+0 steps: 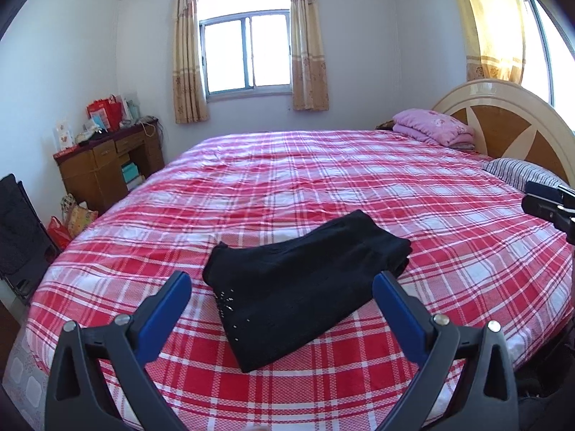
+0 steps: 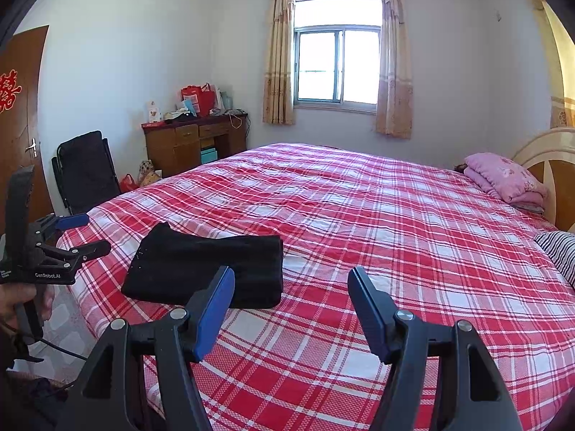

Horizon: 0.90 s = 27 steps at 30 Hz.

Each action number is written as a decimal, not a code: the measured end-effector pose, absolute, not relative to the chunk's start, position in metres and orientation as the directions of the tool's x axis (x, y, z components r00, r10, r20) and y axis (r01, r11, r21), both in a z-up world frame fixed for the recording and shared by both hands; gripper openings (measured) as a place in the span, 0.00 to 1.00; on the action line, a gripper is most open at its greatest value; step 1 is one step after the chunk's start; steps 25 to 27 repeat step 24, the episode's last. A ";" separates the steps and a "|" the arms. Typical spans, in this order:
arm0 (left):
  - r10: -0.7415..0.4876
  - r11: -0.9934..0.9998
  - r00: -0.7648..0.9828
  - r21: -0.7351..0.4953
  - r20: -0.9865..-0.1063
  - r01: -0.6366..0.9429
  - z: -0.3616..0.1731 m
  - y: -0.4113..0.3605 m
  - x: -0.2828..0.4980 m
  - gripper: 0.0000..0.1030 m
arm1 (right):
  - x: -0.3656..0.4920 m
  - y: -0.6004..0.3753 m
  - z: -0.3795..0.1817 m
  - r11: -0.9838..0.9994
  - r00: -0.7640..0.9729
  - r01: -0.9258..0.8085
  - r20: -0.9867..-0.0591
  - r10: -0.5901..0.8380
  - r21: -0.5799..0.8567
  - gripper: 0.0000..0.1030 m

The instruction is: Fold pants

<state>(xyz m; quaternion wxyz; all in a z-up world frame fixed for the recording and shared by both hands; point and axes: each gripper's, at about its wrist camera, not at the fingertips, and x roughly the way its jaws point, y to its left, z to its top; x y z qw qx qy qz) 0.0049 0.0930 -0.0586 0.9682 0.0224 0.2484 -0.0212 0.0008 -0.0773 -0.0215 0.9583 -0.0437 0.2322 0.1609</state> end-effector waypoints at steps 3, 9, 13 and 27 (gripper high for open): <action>-0.031 0.998 0.882 0.041 -0.470 0.056 -0.056 0.092 0.003 1.00 | -0.001 -0.079 -0.019 0.946 0.847 -0.325 -0.446 0.290 -0.002 0.65; -0.006 0.999 0.888 0.045 -0.460 0.030 -0.055 0.092 0.002 1.00 | 0.001 -0.079 -0.022 0.945 0.842 -0.326 -0.455 0.290 -0.001 0.65; 0.000 0.999 0.885 0.038 -0.465 0.020 -0.056 0.094 0.004 1.00 | 0.000 -0.075 -0.025 0.942 0.837 -0.336 -0.461 0.293 -0.010 0.65; 0.011 0.999 0.889 0.043 -0.458 0.010 -0.061 0.098 0.004 1.00 | 0.001 -0.070 -0.030 0.938 0.826 -0.347 -0.479 0.296 -0.019 0.65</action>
